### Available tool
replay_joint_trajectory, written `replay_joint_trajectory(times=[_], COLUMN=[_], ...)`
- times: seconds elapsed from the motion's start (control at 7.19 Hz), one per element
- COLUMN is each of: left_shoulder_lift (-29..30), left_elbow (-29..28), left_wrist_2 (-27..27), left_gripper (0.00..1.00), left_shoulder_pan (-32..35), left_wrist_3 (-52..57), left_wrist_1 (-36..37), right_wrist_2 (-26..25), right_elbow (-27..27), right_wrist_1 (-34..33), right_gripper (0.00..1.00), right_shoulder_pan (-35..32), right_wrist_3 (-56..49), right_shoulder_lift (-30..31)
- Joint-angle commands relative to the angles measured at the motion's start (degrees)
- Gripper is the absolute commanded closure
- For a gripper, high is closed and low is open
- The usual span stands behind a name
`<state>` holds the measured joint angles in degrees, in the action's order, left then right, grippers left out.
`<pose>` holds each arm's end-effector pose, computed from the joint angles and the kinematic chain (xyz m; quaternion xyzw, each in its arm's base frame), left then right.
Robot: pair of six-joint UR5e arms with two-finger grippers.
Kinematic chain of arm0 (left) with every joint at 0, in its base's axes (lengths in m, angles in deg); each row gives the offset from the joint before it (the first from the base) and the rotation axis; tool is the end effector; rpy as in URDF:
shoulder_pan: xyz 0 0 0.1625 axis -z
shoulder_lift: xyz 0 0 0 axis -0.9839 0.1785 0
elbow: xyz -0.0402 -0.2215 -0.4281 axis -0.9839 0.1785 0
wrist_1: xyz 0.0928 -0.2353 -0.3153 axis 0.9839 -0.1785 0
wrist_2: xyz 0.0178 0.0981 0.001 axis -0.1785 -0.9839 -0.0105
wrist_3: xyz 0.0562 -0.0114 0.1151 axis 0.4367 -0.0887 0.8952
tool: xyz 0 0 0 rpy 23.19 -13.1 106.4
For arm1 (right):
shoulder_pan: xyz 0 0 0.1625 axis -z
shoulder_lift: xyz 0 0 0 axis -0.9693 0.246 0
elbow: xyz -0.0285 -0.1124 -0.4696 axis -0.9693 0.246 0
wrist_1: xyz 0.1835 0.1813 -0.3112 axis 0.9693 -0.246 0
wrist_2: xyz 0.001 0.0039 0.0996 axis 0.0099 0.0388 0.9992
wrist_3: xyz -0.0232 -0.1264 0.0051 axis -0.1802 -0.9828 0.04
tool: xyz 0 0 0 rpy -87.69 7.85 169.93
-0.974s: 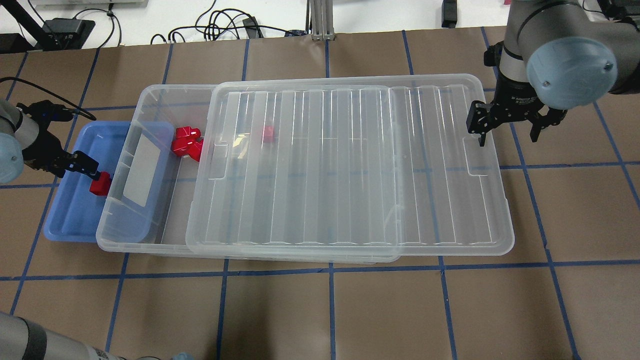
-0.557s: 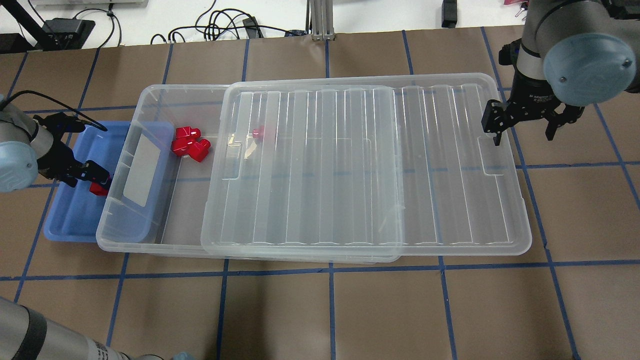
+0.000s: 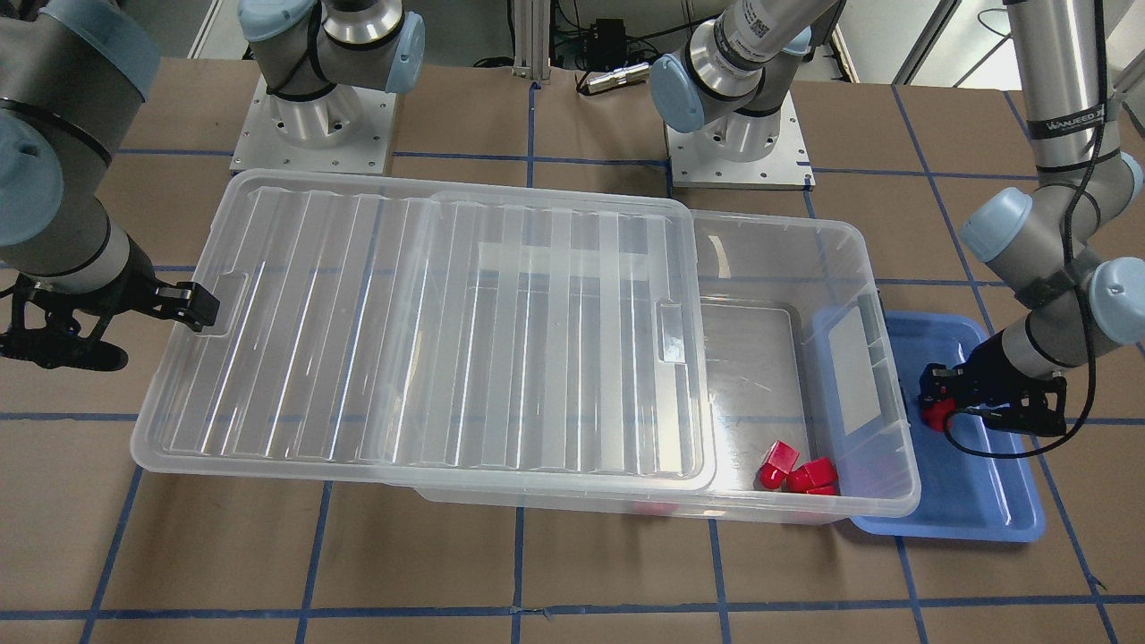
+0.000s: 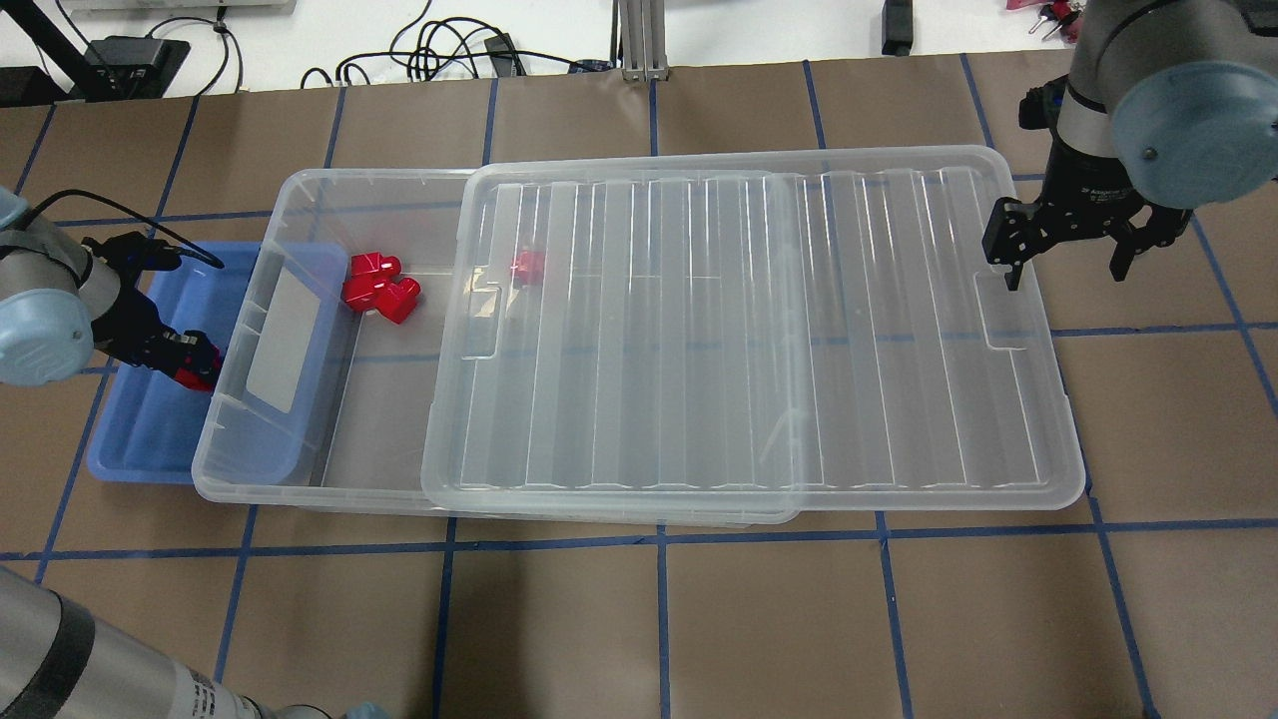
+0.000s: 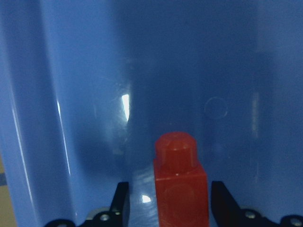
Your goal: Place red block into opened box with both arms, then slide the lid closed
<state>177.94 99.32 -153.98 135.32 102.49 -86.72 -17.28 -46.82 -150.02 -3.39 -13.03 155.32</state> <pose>0.2226 -0.5592 0.2110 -0.0640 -0.9975 -0.0256 0.0152 0.0010 -0.5442 0.3876 -0.0410 -0.9891 -0.0949 0.1045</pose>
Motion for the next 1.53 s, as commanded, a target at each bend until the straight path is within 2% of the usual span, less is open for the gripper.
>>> replay_joint_trajectory(times=[0.0,0.14,0.28,0.7,0.83,1.11,1.39], left_shoulder_lift=[-1.4,-2.9,-5.4,-13.7,-15.4,-18.0,-18.2], left_elbow=[-1.0,-3.5,-6.0,-17.3,-19.7,-19.0,-15.4], left_wrist_2=[-0.1,-0.7,-0.8,-0.4,-0.3,0.1,0.2], left_gripper=[1.0,1.0,1.0,1.0,1.0,1.0,1.0], left_shoulder_pan=[0.0,0.4,0.6,2.4,5.4,13.1,19.8], left_wrist_3=[0.5,0.8,0.9,-0.4,-4.2,-13.5,-21.6], left_wrist_1=[0.6,-0.5,-4.0,-26.8,-31.4,-33.2,-32.5], right_wrist_2=[0.5,1.4,5.6,15.2,14.3,14.6,15.0], right_elbow=[0.5,1.1,3.0,9.6,12.8,17.0,16.1], right_wrist_1=[0.0,-0.2,-0.1,8.3,12.8,14.9,14.4], right_gripper=[0.0,0.0,0.0,0.0,0.0,0.0,0.0], right_shoulder_pan=[-0.1,-0.4,-0.4,-1.9,-6.1,-12.2,-12.6], right_wrist_3=[0.1,0.3,0.3,4.8,9.2,15.5,12.7], right_shoulder_lift=[0.1,0.3,0.9,7.0,8.0,7.7,8.0])
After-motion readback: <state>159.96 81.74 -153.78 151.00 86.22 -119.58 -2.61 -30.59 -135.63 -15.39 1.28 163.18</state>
